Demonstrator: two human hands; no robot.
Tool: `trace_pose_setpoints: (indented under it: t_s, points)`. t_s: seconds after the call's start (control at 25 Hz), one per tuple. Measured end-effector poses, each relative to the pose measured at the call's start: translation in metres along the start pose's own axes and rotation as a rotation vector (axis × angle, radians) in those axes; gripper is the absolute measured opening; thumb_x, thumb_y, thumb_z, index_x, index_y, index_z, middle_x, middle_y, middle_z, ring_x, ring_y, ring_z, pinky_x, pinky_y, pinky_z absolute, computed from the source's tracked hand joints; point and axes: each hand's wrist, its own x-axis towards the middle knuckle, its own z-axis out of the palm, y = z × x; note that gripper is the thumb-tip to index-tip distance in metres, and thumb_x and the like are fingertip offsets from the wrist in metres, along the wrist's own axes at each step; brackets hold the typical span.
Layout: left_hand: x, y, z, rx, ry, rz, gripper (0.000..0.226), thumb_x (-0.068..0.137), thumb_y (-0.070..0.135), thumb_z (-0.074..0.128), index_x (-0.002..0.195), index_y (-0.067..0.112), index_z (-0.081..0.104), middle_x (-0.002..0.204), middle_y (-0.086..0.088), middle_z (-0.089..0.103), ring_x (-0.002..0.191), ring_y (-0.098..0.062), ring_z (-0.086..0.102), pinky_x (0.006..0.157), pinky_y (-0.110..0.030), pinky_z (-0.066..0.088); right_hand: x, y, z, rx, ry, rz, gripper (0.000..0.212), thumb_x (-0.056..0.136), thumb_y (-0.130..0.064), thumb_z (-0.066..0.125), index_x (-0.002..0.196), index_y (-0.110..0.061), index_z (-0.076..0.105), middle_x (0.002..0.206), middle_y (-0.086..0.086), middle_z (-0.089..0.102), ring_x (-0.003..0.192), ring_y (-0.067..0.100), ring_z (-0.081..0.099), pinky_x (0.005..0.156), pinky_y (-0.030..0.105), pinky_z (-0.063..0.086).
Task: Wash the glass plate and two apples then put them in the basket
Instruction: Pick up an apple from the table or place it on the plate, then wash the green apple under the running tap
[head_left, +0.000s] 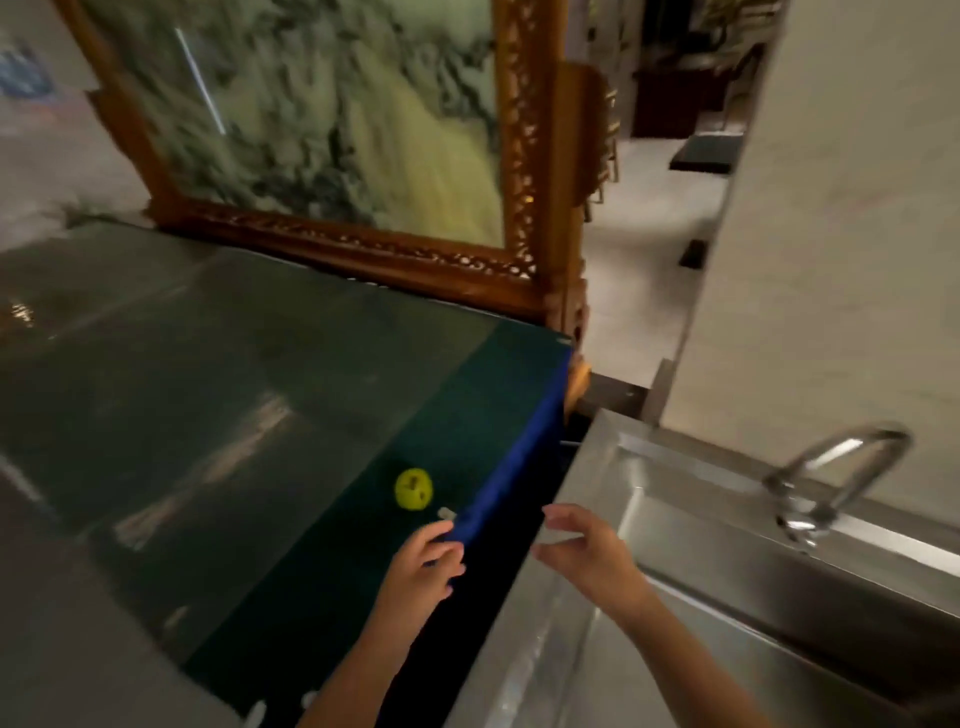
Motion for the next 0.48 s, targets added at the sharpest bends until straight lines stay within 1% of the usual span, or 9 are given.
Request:
trace_pose_setpoints:
  t_s: [0.04,0.12,0.2,0.24,0.28,0.36,0.44,0.48]
  points:
    - [0.018,-0.005,-0.026,-0.018,0.055,-0.024,0.034,0.091,0.007,0.051,0.125,0.011,0.049,0.114,-0.013,0.059,0.085,-0.019,0.061,0.067,-0.028,0.045,0.021,-0.007,0.027,-0.012,-0.03,0.009,0.051,0.074,-0.004,0.074,0.121,-0.007,0.054,0.107,0.006,0.056,0.071,0.006,0.064,0.072,0.021,0.05]
    - [0.05,-0.011,-0.061,-0.037,0.117,-0.09,0.041,0.091,0.008,0.052,0.13,0.014,0.044,0.126,-0.016,0.054,0.101,-0.024,0.056,0.077,-0.035,0.045,0.054,-0.015,0.067,-0.043,-0.049,0.01,0.061,0.073,-0.01,0.075,0.128,-0.011,0.049,0.119,0.008,0.054,0.093,0.019,0.06,0.085,0.029,0.051]
    - [0.083,-0.016,-0.086,-0.062,0.139,-0.16,0.046,0.092,0.011,0.051,0.135,0.02,0.038,0.136,-0.015,0.048,0.116,-0.026,0.05,0.086,-0.04,0.044,0.087,-0.016,0.104,-0.1,-0.047,-0.024,0.071,0.072,-0.015,0.077,0.134,-0.015,0.044,0.131,0.01,0.049,0.114,0.022,0.053,0.1,0.032,0.044]
    - [0.098,-0.016,-0.093,-0.076,0.145,-0.177,0.048,0.092,0.013,0.05,0.137,0.023,0.036,0.139,-0.013,0.045,0.119,-0.026,0.048,0.088,-0.042,0.044,0.101,-0.015,0.12,-0.126,-0.056,-0.04,0.075,0.071,-0.018,0.078,0.136,-0.017,0.041,0.135,0.009,0.045,0.122,0.021,0.049,0.104,0.031,0.041]
    - [0.112,-0.016,-0.096,-0.085,0.15,-0.183,0.048,0.094,0.016,0.048,0.139,0.025,0.034,0.141,-0.011,0.043,0.119,-0.026,0.049,0.09,-0.042,0.045,0.115,-0.014,0.134,-0.151,-0.067,-0.055,0.079,0.07,-0.021,0.078,0.138,-0.019,0.038,0.137,0.008,0.043,0.127,0.019,0.044,0.107,0.03,0.038]
    - [0.136,-0.016,-0.096,-0.112,0.141,-0.179,0.048,0.096,0.021,0.043,0.141,0.027,0.031,0.144,-0.007,0.041,0.119,-0.025,0.05,0.094,-0.043,0.046,0.138,-0.009,0.16,-0.205,-0.094,-0.07,0.084,0.07,-0.026,0.078,0.14,-0.023,0.034,0.14,0.005,0.041,0.13,0.018,0.04,0.107,0.029,0.037]
    - [0.155,-0.017,-0.089,-0.099,0.096,-0.187,0.045,0.097,0.023,0.039,0.141,0.027,0.032,0.144,-0.006,0.041,0.121,-0.027,0.051,0.096,-0.044,0.046,0.152,-0.002,0.18,-0.263,-0.084,-0.075,0.081,0.071,-0.032,0.074,0.14,-0.025,0.033,0.139,0.002,0.045,0.129,0.018,0.042,0.104,0.03,0.04]
    - [0.161,-0.016,-0.085,-0.084,0.074,-0.196,0.042,0.098,0.024,0.037,0.14,0.025,0.036,0.142,-0.007,0.044,0.121,-0.028,0.051,0.096,-0.044,0.046,0.156,-0.001,0.186,-0.278,-0.057,-0.085,0.076,0.073,-0.035,0.072,0.139,-0.026,0.036,0.136,0.001,0.048,0.126,0.018,0.045,0.101,0.032,0.043]
